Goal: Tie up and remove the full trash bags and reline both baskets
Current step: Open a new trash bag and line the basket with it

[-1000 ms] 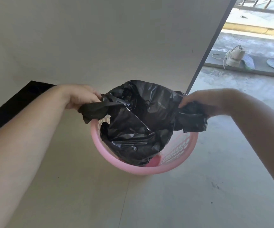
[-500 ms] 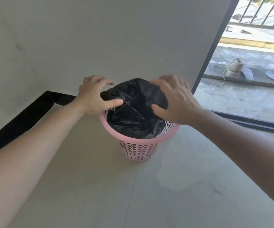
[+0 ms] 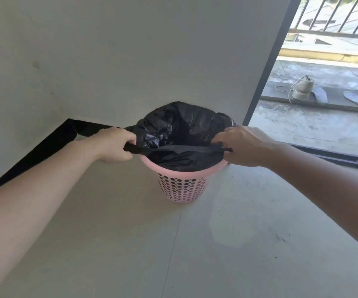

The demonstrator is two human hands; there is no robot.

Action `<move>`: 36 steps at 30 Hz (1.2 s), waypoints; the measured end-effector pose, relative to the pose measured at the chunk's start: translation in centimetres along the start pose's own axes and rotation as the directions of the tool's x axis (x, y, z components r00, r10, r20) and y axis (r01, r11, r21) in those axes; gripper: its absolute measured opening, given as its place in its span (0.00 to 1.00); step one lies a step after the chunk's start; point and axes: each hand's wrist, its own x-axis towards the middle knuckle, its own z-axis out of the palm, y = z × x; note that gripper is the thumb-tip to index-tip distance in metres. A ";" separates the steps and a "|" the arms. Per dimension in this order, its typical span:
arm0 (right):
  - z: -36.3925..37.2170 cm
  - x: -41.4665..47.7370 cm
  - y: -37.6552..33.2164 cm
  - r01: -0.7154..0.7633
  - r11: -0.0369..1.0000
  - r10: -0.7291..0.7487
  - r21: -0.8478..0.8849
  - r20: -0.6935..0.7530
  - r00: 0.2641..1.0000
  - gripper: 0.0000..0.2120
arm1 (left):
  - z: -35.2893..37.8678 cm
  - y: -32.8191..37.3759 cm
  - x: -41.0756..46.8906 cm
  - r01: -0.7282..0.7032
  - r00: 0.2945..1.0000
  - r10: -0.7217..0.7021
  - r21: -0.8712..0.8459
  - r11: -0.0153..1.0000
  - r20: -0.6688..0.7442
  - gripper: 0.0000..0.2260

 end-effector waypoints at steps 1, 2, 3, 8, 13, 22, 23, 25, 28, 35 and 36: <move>-0.4 -0.2 -0.2 0.024 0.999 -0.026 -0.039 -0.041 0.999 0.18 | 0.3 0.1 -0.3 -0.021 0.998 0.019 -0.033 0.999 -0.062 0.04; -0.7 -0.5 -0.4 0.056 0.997 -0.063 -0.062 -0.126 0.990 0.15 | 0.7 0.0 -0.4 -0.085 0.980 0.080 -0.020 0.996 -0.184 0.03; -0.9 -0.8 -0.7 0.105 0.992 -0.120 -0.076 -0.229 0.966 0.12 | 1.1 0.0 -0.7 -0.162 0.931 0.174 0.063 0.985 -0.321 0.08; 1.7 -3.1 -1.4 0.387 0.900 -0.431 -0.199 -0.284 0.856 0.03 | 4.0 1.3 -1.8 -0.370 0.664 0.589 0.482 0.794 -0.460 0.07; 4.6 -5.3 0.9 0.488 0.841 -0.534 -0.233 -0.217 0.817 0.05 | 5.9 0.2 -2.8 -0.436 0.601 0.626 0.453 0.778 -0.497 0.10; 6.1 -4.1 1.6 0.386 0.902 -0.430 -0.191 -0.336 0.838 0.10 | 9.9 -2.0 -2.6 -0.356 0.734 0.464 0.301 0.885 -0.496 0.08; 6.4 -3.9 1.4 0.378 0.906 -0.423 -0.193 -0.346 0.837 0.12 | 10.0 -1.7 -2.4 -0.317 0.750 0.420 0.279 0.906 -0.511 0.10; 7.1 -3.7 1.0 0.384 0.898 -0.438 -0.214 -0.345 0.830 0.11 | 9.8 -0.8 -1.8 -0.284 0.738 0.417 0.316 0.905 -0.531 0.11; 7.2 -3.5 1.2 0.413 0.875 -0.473 -0.251 -0.272 0.838 0.08 | 10.0 0.3 -1.3 -0.302 0.746 0.499 0.444 0.844 -0.441 0.07; 5.8 -4.5 1.5 0.161 0.985 -0.171 -0.057 -0.306 0.937 0.11 | 8.8 1.7 -0.9 0.016 0.911 -0.059 -0.108 0.994 -0.409 0.07; 5.3 -4.4 1.3 0.043 0.996 -0.011 0.073 -0.390 0.921 0.11 | 8.2 2.2 -0.4 0.138 0.859 -0.250 -0.266 0.954 -0.448 0.08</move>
